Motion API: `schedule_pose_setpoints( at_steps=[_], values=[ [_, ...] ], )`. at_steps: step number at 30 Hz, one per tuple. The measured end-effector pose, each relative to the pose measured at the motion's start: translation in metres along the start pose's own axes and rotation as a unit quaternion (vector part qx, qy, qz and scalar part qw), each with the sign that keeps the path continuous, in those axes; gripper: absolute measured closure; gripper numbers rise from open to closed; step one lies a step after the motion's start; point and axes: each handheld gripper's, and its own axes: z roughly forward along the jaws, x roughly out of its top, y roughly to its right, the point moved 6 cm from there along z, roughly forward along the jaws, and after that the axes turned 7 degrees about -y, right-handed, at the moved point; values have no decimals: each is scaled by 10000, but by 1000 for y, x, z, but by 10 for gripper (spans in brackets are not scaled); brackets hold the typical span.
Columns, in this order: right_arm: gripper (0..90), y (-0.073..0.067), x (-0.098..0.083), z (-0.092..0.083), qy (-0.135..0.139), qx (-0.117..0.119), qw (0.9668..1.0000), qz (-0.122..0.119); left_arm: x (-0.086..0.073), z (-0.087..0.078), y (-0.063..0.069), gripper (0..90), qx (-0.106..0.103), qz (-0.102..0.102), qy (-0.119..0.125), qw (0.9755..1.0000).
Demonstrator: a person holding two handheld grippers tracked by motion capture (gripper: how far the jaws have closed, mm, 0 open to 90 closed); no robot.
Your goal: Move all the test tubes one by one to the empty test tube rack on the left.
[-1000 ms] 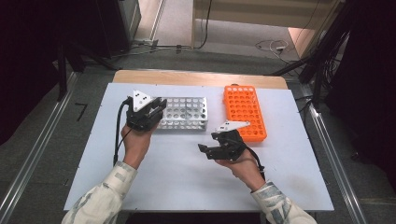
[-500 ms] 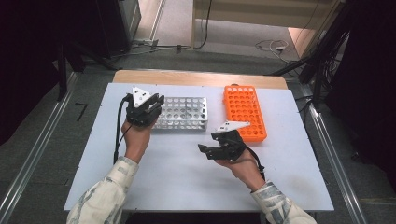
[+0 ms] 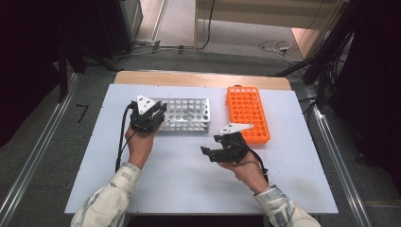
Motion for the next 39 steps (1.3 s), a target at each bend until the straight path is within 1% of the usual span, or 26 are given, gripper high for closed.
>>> schedule_pose_setpoints(
  at_steps=[4, 7, 14, 17, 18, 19, 20, 24, 26, 28, 32, 37, 39],
  values=[
    [304, -1, 0, 0, -13, 1, 10000, 0, -4, 2, 1, 748, 5, 30, -52, 10000],
    [304, -1, 0, 1, -19, 2, 10000, -3, -6, 4, 2, 740, -9, 14, -89, 10000],
    [306, 1, 0, 0, 13, -22, 10000, 6, -5, 2, 4, 715, -80, -8, -65, 9999],
    [309, 4, 0, -3, 59, -92, 9999, 23, -4, -2, 5, 662, -134, -65, -42, 9999],
    [310, 6, 1, -4, 84, -116, 9999, 52, -4, -3, 5, 634, -123, -81, -24, 9999],
    [312, 8, 1, -5, 111, -159, 9998, 69, -3, -6, 5, 577, -56, -110, -25, 9999],
    [313, 11, 1, -6, 125, -214, 9997, 70, -3, -8, 5, 523, -24, -139, -23, 9999],
    [317, 24, 1, -10, 188, -464, 9986, 156, -3, -20, 9, 404, -121, -236, 4, 9996],
    [318, 32, 2, -13, 227, -617, 9976, 237, -5, -26, 12, 348, -161, -245, 0, 9996],
    [322, 40, 2, -17, 282, -743, 9963, 314, -9, -32, 16, 269, -217, -294, 9, 9993],
    [327, 58, 2, -23, 332, -1044, 9930, 432, -19, -41, 23, 262, -387, -373, 9, 9986],
    [340, 80, 1, -31, 453, -1271, 9886, 673, -34, -46, 31, 263, -500, -315, -14, 9982],
    [348, 89, 0, -33, 491, -1350, 9868, 743, -38, -46, 33, 262, -520, -268, -70, 9983]
  ],
)
